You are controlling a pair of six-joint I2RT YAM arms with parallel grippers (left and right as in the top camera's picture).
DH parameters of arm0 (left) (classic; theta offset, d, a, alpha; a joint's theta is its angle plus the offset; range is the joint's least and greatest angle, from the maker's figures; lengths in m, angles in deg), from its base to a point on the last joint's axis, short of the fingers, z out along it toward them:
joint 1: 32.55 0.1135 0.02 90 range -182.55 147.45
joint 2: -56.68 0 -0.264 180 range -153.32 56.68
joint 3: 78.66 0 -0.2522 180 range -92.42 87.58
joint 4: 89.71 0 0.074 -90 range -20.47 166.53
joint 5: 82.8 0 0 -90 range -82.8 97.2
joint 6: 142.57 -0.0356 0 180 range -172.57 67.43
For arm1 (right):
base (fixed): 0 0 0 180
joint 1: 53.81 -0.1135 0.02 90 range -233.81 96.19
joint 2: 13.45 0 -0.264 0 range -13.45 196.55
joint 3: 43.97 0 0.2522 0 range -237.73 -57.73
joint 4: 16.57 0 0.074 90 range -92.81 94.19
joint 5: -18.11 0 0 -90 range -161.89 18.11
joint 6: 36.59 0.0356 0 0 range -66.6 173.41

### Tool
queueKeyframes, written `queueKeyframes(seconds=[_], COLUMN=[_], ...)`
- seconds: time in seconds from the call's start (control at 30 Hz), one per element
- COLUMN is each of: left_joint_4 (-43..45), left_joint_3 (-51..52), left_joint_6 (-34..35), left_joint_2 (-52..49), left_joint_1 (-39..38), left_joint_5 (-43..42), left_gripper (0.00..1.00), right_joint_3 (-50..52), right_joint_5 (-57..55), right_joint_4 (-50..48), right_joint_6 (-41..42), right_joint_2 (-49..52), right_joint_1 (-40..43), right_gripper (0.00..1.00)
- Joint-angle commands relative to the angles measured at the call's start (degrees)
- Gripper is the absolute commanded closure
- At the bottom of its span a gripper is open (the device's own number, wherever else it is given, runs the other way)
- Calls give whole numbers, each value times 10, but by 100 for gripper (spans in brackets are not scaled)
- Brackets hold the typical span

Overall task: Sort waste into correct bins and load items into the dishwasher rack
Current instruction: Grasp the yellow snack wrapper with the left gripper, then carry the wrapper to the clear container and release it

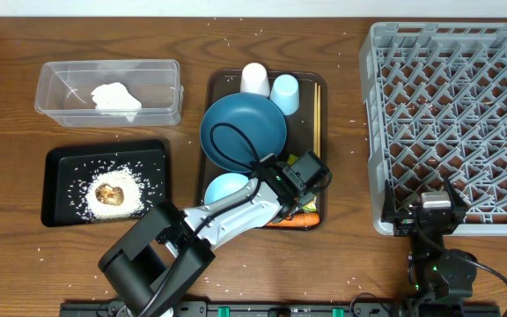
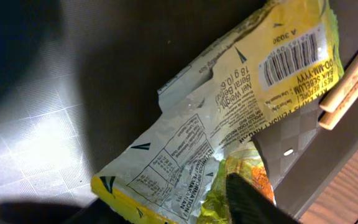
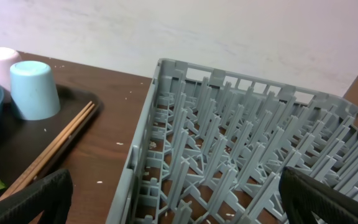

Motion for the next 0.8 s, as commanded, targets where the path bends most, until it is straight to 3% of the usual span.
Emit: queueKeyframes(seconds=[0.0,0.3,0.4,0.77], left_joint_4=[-3,-1,-1,-3], left_joint_3=[5,5,4,4], left_joint_6=[-2,-37,-37,-68], left_joint_2=[-2,2,9,60], left_joint_1=[-2,-2,-2,-3], left_joint_5=[15,15,13,5], left_gripper=[62,77,94,94], right_joint_3=[0,0,0,0], right_joint_5=[-3,-4,-4,-4], right_joint_4=[3,3,3,3], right_joint_6=[2,2,2,2], right_joint_2=[-3,-3,-3,-3], right_joint_1=[5,5,5,5], right_gripper=[1,1,1,1])
